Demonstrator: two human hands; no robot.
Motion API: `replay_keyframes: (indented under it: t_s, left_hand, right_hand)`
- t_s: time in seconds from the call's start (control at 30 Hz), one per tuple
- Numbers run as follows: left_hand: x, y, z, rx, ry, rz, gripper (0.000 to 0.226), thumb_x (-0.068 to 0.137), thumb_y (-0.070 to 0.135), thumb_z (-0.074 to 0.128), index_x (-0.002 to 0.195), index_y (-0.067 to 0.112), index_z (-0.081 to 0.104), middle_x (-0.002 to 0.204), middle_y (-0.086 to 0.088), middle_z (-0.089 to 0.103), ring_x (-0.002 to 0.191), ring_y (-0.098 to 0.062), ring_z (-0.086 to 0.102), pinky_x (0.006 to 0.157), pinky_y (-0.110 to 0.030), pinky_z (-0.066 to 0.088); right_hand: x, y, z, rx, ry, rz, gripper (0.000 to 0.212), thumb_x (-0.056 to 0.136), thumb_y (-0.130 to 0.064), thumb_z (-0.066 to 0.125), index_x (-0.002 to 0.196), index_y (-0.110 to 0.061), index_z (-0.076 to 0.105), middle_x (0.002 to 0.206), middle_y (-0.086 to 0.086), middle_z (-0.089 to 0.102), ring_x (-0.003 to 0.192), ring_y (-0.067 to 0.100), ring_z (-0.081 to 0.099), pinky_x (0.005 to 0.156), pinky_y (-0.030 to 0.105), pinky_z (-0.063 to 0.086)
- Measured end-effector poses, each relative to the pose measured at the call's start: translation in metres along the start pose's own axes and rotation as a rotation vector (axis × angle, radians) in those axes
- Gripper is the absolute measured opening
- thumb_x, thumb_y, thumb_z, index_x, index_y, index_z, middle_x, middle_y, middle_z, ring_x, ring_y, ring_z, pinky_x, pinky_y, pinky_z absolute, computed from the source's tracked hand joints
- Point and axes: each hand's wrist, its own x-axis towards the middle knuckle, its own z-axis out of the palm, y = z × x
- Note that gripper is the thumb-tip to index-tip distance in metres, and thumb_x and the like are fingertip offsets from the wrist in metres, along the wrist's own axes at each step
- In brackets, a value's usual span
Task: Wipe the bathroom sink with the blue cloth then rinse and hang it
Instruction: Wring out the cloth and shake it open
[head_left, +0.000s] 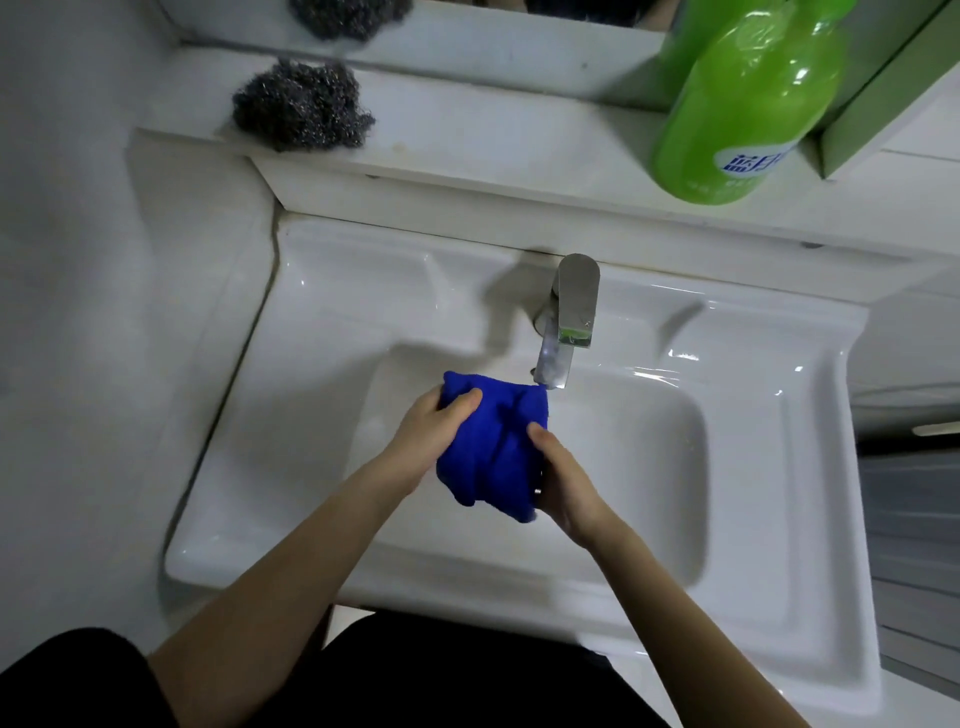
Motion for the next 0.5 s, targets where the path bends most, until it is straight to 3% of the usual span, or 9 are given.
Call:
replay_keyframes:
  t_s: [0.1, 0.17, 0.23, 0.27, 0.3, 0.37, 0.43, 0.5]
  left_hand:
    - [-0.011, 0.005, 0.020, 0.122, -0.031, 0.057, 0.024, 0.094, 0.037, 0.049, 0.111, 0.023, 0.059, 0.107, 0.002, 0.067, 0.101, -0.019, 0.063, 0.088, -0.035, 0.051]
    - [-0.019, 0.010, 0.032, 0.223, -0.131, 0.004, 0.038, 0.088, 0.043, 0.044, 0.107, 0.013, 0.056, 0.103, -0.008, 0.066, 0.095, -0.025, 0.063, 0.090, -0.043, 0.049]
    - [-0.024, 0.012, 0.030, 0.209, -0.240, -0.046, 0.045, 0.083, 0.042, 0.045, 0.107, 0.006, 0.057, 0.106, -0.018, 0.067, 0.096, -0.027, 0.065, 0.094, -0.044, 0.049]
    - [-0.024, 0.012, 0.025, 0.157, -0.276, -0.026, 0.037, 0.088, 0.034, 0.051, 0.111, 0.007, 0.061, 0.111, -0.016, 0.068, 0.102, -0.025, 0.066, 0.094, -0.038, 0.050]
    - [-0.024, 0.010, 0.016, 0.131, -0.289, 0.045, 0.029, 0.091, 0.019, 0.054, 0.117, 0.010, 0.062, 0.114, -0.011, 0.069, 0.107, -0.020, 0.066, 0.094, -0.030, 0.052]
    - [-0.022, 0.006, -0.008, 0.391, -0.232, 0.358, 0.046, 0.086, -0.002, 0.052, 0.127, 0.017, 0.059, 0.124, 0.000, 0.064, 0.114, -0.013, 0.060, 0.098, -0.025, 0.047]
    - [-0.013, -0.001, -0.028, 0.943, -0.173, 0.749, 0.075, 0.075, -0.002, 0.057, 0.141, 0.031, 0.044, 0.144, 0.006, 0.043, 0.130, -0.016, 0.041, 0.107, -0.027, 0.034]
    - [-0.006, -0.007, -0.035, 1.339, -0.224, 0.967, 0.099, 0.068, 0.010, 0.070, 0.150, 0.040, 0.021, 0.158, 0.002, 0.019, 0.142, -0.027, 0.021, 0.113, -0.039, 0.024]
  right_hand:
    - [0.001, 0.002, 0.009, -0.166, -0.055, -0.133, 0.055, 0.074, -0.049, 0.075, 0.123, -0.030, 0.056, 0.123, 0.004, 0.066, 0.112, 0.020, 0.065, 0.092, 0.039, 0.055]
    - [0.002, 0.005, 0.015, -0.207, -0.080, -0.181, 0.051, 0.075, -0.035, 0.080, 0.120, -0.029, 0.057, 0.115, 0.004, 0.070, 0.108, 0.020, 0.067, 0.091, 0.038, 0.056]
    - [0.005, 0.007, 0.014, -0.173, -0.079, -0.194, 0.044, 0.080, -0.018, 0.079, 0.119, -0.017, 0.060, 0.111, 0.013, 0.071, 0.105, 0.028, 0.068, 0.090, 0.045, 0.055]
    - [0.006, 0.007, 0.010, -0.114, -0.091, -0.176, 0.039, 0.082, -0.010, 0.076, 0.118, -0.009, 0.060, 0.109, 0.018, 0.070, 0.103, 0.033, 0.067, 0.088, 0.048, 0.055]
    - [0.005, 0.007, 0.006, -0.045, -0.113, -0.132, 0.035, 0.083, -0.007, 0.074, 0.116, -0.005, 0.060, 0.106, 0.020, 0.068, 0.099, 0.034, 0.067, 0.084, 0.047, 0.056]
    - [0.003, 0.000, -0.004, 0.042, -0.173, 0.017, 0.037, 0.076, -0.015, 0.075, 0.108, -0.006, 0.060, 0.096, 0.015, 0.066, 0.087, 0.027, 0.067, 0.073, 0.038, 0.056]
    - [0.002, -0.007, -0.015, 0.055, -0.239, 0.172, 0.046, 0.065, -0.023, 0.076, 0.106, -0.006, 0.061, 0.091, 0.011, 0.068, 0.081, 0.021, 0.068, 0.069, 0.033, 0.056]
    - [0.002, -0.014, -0.020, 0.070, -0.352, 0.258, 0.050, 0.064, -0.023, 0.073, 0.108, -0.003, 0.061, 0.090, 0.010, 0.070, 0.082, 0.021, 0.068, 0.075, 0.033, 0.055]
